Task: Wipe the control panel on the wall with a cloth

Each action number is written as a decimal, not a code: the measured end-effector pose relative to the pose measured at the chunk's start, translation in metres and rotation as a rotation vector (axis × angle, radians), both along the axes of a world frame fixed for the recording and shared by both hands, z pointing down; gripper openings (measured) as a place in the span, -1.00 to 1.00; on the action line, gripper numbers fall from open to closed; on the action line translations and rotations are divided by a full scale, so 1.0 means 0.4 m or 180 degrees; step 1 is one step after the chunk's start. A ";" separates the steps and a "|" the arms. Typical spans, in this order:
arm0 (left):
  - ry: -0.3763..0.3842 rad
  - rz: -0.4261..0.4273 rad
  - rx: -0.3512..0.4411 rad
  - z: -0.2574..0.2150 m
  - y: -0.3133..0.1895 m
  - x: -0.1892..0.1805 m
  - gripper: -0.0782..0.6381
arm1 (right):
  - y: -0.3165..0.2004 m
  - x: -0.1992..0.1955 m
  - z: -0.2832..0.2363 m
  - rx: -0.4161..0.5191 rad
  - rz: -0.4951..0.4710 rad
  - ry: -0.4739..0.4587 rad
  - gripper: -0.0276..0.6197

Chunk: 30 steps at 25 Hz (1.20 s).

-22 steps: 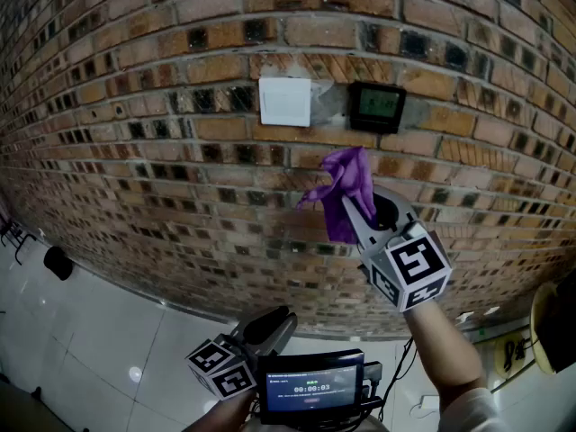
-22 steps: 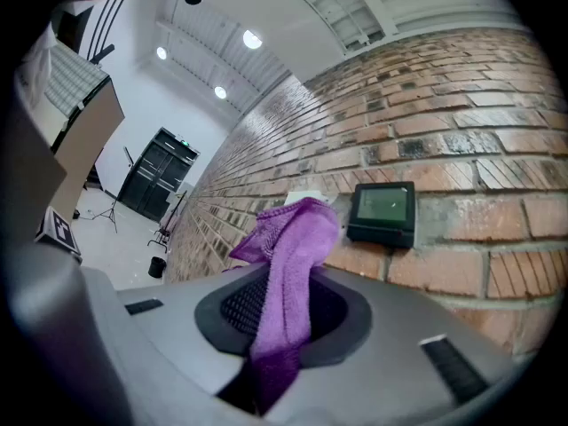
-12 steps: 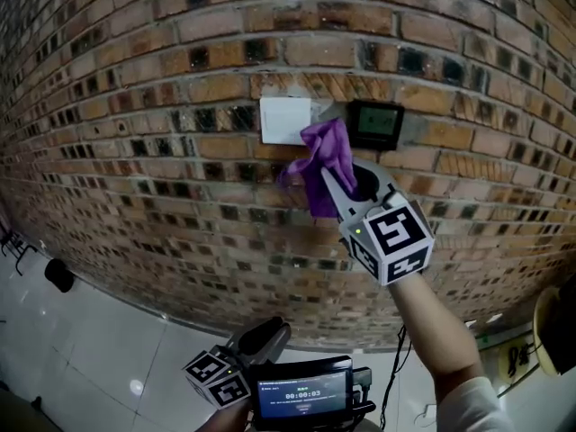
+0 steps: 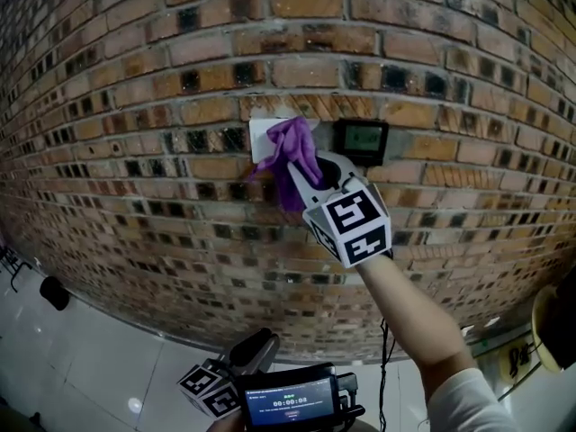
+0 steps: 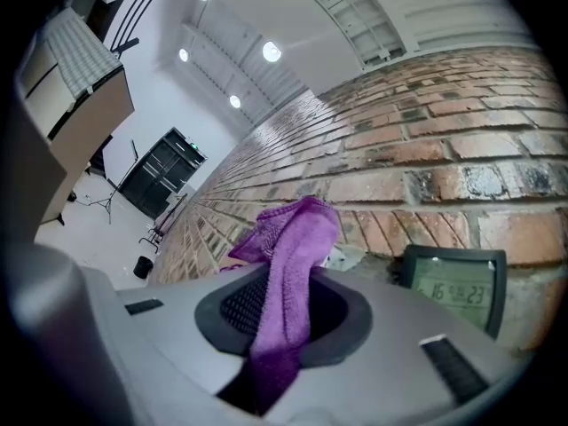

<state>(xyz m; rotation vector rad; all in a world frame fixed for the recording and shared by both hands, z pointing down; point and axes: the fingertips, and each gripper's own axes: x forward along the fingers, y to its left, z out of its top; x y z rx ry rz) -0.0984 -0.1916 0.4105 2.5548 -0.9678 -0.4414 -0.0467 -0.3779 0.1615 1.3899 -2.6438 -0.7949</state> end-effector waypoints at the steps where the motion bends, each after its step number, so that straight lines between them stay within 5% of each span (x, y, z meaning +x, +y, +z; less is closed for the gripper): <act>1: 0.0004 -0.0004 0.0001 -0.001 0.000 -0.001 -0.55 | -0.007 0.004 -0.003 0.0001 0.0024 0.0007 -0.67; 30: -0.0017 0.0332 -0.0019 0.003 0.010 0.114 -0.55 | 0.025 0.314 -0.061 0.0183 0.0673 -0.0147 -0.67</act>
